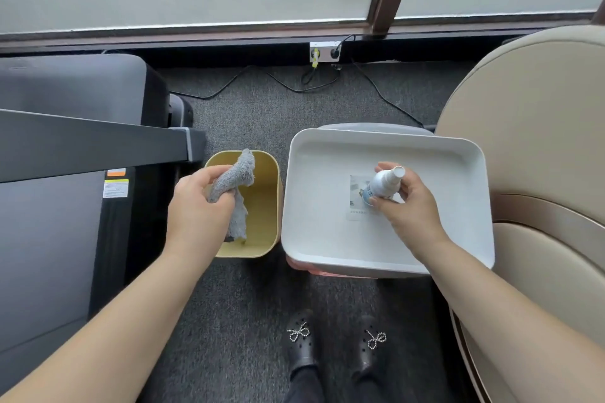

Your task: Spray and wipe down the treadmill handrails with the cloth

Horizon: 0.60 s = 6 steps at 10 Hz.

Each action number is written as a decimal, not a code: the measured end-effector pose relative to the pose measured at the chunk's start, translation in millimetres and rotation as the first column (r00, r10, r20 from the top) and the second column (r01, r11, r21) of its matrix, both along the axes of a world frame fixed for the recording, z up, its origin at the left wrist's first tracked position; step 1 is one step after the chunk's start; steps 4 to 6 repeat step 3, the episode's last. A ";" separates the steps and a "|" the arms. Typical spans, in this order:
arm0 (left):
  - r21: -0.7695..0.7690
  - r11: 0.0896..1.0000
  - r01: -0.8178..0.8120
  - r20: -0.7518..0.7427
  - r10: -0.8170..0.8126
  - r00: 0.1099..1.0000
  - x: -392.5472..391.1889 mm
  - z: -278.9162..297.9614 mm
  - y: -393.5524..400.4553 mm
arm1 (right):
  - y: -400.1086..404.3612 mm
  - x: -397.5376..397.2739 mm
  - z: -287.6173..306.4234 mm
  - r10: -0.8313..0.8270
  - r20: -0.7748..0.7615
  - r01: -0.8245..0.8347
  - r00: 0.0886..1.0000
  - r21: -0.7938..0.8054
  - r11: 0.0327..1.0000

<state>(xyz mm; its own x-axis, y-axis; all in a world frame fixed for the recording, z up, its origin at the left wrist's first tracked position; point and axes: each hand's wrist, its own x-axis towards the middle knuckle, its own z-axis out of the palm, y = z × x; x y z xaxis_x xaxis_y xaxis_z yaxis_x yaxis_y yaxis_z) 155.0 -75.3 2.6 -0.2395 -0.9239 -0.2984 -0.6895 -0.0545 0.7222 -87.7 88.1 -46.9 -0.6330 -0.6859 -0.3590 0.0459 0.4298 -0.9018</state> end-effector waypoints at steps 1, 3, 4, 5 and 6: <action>0.024 1.000 -0.012 0.023 0.012 1.000 1.7 -15.4 -5.9 | 4.0 -1.5 3.5 0.042 0.033 -0.043 0.999 0.031 0.999; 0.082 0.996 -0.048 0.176 0.033 0.984 4.9 -33.1 -16.2 | 17.5 -1.6 14.9 0.041 0.045 -0.044 0.998 0.073 0.996; 0.082 0.996 -0.048 0.176 0.033 0.984 4.9 -33.1 -16.2 | 17.5 -1.6 14.9 0.041 0.045 -0.044 0.998 0.073 0.996; 0.082 0.996 -0.048 0.176 0.033 0.984 4.9 -33.1 -16.2 | 17.5 -1.6 14.9 0.041 0.045 -0.044 0.998 0.073 0.996; 0.082 0.996 -0.048 0.176 0.033 0.984 4.9 -33.1 -16.2 | 17.5 -1.6 14.9 0.041 0.045 -0.044 0.998 0.073 0.996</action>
